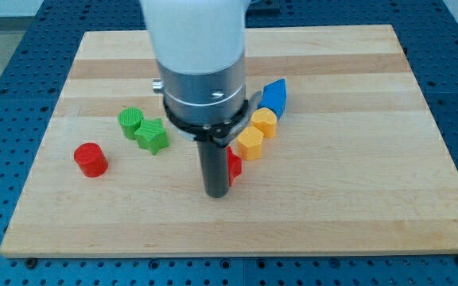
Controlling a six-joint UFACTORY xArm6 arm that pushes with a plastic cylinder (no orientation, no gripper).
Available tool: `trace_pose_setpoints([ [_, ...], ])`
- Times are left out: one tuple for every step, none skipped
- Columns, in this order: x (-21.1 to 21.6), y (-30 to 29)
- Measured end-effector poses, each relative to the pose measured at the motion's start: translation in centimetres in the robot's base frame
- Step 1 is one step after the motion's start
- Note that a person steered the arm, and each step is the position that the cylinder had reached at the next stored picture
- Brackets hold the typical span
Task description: Drag the red circle into the bottom side of the red star
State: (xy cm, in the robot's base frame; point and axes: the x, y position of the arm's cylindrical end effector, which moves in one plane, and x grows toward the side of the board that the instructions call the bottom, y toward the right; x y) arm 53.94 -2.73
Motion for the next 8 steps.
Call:
trace_pose_setpoints([
  [-0.2, 0.8],
  [1.6, -1.5],
  [2.0, -8.8],
  [2.0, -18.0],
  [1.1, -26.3],
  [-1.6, -27.6],
  [-5.8, -26.3],
  [-7.2, -22.8],
])
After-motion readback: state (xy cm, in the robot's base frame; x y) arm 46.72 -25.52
